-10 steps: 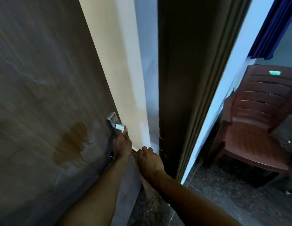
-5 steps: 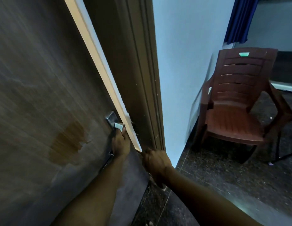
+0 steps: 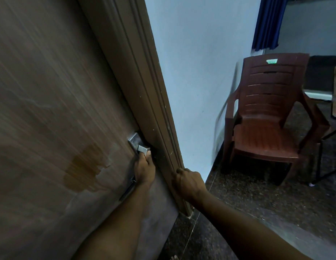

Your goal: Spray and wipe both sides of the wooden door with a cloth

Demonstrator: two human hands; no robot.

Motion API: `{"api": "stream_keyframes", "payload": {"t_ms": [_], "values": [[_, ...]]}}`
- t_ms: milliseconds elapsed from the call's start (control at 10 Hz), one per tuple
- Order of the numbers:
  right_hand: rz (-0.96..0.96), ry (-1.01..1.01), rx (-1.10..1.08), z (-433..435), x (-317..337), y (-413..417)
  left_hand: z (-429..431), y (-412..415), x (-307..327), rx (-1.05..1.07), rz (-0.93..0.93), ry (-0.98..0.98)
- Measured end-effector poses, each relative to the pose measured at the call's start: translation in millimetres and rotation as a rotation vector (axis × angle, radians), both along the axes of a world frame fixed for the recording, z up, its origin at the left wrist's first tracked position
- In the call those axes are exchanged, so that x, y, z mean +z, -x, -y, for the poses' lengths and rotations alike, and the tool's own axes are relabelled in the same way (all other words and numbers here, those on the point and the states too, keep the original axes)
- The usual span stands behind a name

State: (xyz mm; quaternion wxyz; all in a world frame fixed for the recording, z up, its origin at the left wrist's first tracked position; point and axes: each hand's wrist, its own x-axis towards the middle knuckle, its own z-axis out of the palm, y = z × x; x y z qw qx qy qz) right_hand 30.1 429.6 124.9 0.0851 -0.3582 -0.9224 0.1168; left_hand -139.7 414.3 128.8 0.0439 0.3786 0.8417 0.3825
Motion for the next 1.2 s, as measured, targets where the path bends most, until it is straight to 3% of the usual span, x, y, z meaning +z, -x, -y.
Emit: {"api": "stream_keyframes", "payload": {"t_ms": [400, 600, 900, 1000, 1200], "values": [[-0.019, -0.159, -0.013, -7.3, -7.3, -8.5, 6.5, -12.1, 6.1, 0.019, -0.055, 0.075], [-0.035, -0.153, -0.014, -15.5, -2.3, -11.0, 8.8, -8.9, 28.5, 0.008, -0.247, 0.379], [-0.043, -0.167, -0.026, -24.3, 9.0, -20.2, 8.3, -5.7, 70.0, -0.127, -0.294, 0.698], [-0.106, -0.218, 0.021, -30.9, 13.7, -19.0, 23.7, -6.5, 76.5, -0.105, -0.472, 0.681], [-0.258, -0.218, 0.150, -18.9, 44.6, 10.0, 98.0, -16.8, 95.3, 0.013, -0.788, 0.360]]}}
